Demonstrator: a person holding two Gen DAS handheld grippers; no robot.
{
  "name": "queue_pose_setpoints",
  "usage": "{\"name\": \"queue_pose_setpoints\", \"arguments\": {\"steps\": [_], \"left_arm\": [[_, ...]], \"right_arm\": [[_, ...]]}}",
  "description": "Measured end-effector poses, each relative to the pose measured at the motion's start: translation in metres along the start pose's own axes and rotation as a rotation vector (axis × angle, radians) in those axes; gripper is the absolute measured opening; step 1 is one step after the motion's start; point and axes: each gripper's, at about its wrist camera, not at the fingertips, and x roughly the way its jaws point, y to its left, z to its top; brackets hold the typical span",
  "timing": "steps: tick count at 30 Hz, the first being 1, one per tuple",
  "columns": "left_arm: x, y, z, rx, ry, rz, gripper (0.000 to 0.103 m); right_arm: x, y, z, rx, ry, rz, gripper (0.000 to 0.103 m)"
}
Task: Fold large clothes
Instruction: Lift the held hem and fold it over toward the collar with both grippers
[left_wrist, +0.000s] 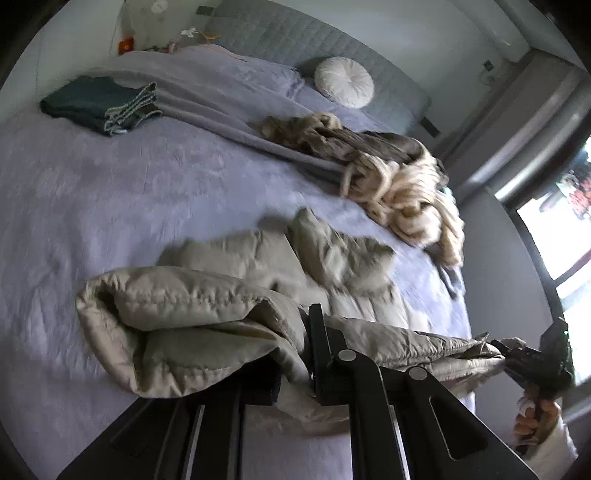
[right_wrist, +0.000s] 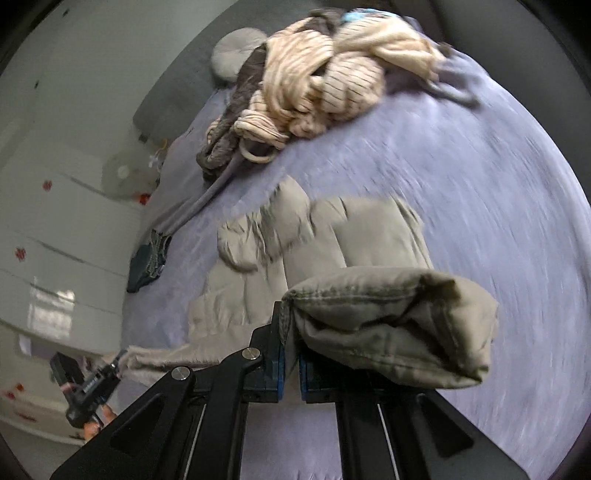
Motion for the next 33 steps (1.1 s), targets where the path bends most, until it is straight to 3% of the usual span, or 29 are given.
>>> {"name": "queue_pose_setpoints", "arguments": {"steps": [6, 15, 22, 28, 30, 31, 32, 33], "left_arm": [[0.083, 0.020, 0.024, -0.013, 0.052, 0.079, 0.014], [0.185, 0.046, 0.033, 0.040, 0.139, 0.118, 0.014], [0.218, 0.049, 0.047, 0.046, 0.123, 0.118, 0.014], [0.216, 0.048, 0.057, 0.029, 0.134, 0.124, 0.015], [0.202, 0.043, 0.056, 0.071, 0.119, 0.134, 0.022], [0.194, 0.040, 0.055, 0.091, 0.106, 0.145, 0.040], [0.184, 0.037, 0.054, 0.115, 0.080, 0.170, 0.073], [0.170, 0.033, 0.052, 0.142, 0.027, 0.214, 0.083]], "right_arm": [[0.076, -0.006, 0.055, -0.025, 0.050, -0.058, 0.006], [0.167, -0.054, 0.069, 0.102, 0.068, -0.108, 0.006], [0.202, -0.059, 0.087, 0.092, 0.054, -0.126, 0.006], [0.214, -0.057, 0.099, 0.112, 0.049, -0.135, 0.006], [0.209, -0.056, 0.101, 0.112, 0.061, -0.114, 0.010], [0.205, -0.056, 0.101, 0.109, 0.066, -0.100, 0.015], [0.198, -0.055, 0.101, 0.103, 0.070, -0.086, 0.028], [0.192, -0.054, 0.102, 0.097, 0.066, -0.078, 0.039]]}}
